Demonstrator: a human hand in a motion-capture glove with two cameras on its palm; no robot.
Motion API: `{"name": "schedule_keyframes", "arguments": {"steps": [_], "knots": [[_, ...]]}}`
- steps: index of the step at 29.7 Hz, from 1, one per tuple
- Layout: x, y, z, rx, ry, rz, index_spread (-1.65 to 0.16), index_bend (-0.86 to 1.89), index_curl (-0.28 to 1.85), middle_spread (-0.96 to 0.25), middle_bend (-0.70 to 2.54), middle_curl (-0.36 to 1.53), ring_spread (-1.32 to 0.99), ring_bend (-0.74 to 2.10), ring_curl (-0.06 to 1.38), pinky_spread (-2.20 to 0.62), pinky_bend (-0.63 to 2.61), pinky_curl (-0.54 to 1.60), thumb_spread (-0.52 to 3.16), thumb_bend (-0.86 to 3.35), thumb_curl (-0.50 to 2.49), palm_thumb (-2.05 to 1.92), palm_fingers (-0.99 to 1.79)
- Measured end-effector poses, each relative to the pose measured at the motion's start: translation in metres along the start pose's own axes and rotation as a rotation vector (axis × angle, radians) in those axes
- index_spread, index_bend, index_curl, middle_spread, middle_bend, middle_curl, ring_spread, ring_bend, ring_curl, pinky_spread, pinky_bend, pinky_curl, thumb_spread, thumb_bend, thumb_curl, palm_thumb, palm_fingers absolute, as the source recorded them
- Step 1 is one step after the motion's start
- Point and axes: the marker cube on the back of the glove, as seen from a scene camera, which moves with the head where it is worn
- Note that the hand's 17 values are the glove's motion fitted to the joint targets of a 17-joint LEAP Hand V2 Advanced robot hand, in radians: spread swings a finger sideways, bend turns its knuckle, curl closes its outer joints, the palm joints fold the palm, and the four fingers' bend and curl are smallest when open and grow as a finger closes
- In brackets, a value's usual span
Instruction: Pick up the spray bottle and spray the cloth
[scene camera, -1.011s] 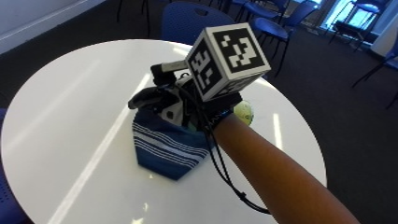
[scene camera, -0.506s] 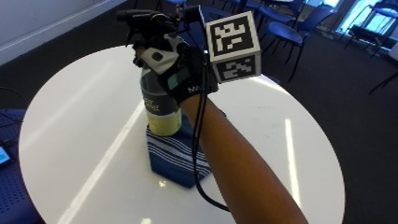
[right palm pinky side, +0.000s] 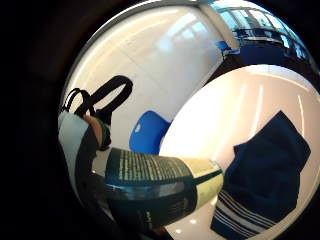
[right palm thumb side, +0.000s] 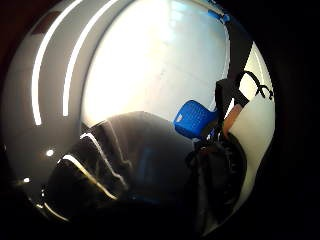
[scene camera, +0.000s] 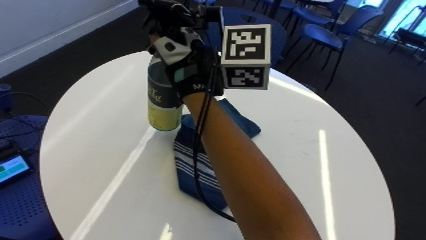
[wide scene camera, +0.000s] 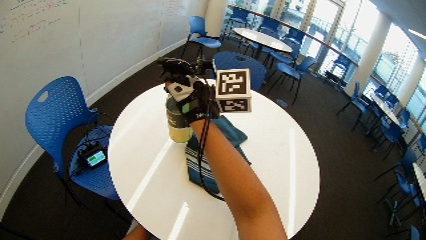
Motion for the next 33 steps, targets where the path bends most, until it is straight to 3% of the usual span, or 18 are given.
{"name": "schedule_keyframes", "arguments": {"steps": [10,33], "knots": [[0.048,-0.008,-0.004,0.056,-0.067,0.166,-0.21,0.40,0.55,-0.12,0.52,0.48,-0.15,0.50,0.43,-0.23,0.39,0.40,0.35,-0.03,0.82,0.86,1.36],[0.038,-0.026,0.002,0.090,0.011,0.115,-0.21,0.42,0.55,-0.13,0.53,0.48,-0.15,0.49,0.43,-0.24,0.39,0.40,0.34,-0.04,0.82,0.86,1.37]]}}
